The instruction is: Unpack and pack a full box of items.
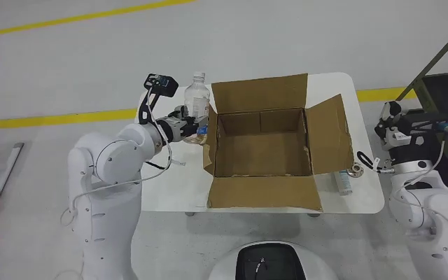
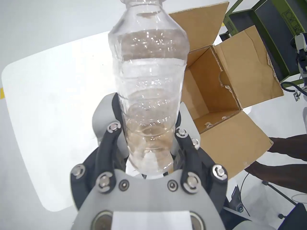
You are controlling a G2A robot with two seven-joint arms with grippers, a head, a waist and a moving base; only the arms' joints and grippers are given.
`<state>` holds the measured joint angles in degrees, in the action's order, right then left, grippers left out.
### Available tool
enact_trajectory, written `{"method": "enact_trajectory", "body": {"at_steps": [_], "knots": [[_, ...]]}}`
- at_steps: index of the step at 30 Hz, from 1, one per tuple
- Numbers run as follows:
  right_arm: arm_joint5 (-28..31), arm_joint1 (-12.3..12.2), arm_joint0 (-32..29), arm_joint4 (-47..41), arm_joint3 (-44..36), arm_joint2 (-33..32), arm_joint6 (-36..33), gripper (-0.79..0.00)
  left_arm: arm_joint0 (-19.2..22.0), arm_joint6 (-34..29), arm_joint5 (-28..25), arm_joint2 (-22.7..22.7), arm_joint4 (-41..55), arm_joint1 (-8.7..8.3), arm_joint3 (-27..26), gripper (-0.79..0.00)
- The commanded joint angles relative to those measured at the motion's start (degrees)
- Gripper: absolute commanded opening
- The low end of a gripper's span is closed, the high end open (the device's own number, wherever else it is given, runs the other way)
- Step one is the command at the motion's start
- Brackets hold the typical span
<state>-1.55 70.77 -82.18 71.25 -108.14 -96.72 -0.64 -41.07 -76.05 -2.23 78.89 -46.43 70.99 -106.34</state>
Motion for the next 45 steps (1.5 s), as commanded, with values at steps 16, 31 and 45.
{"method": "enact_trajectory", "body": {"at_steps": [16, 31, 45], "knots": [[0.0, 0.0, 0.0, 0.0, 0.0, 0.0, 0.0, -0.785, 6.9, 6.8, -2.6, -8.7, 6.7, 1.03, 3.7, -0.785], [0.0, 0.0, 0.0, 0.0, 0.0, 0.0, 0.0, -0.785, 14.8, -0.1, 14.6, -24.6, 15.1, 4.19, 19.1, -0.785], [0.0, 0.0, 0.0, 0.0, 0.0, 0.0, 0.0, -0.785, 14.8, -0.1, 14.6, -24.6, 15.1, 4.19, 19.1, -0.785]]}}
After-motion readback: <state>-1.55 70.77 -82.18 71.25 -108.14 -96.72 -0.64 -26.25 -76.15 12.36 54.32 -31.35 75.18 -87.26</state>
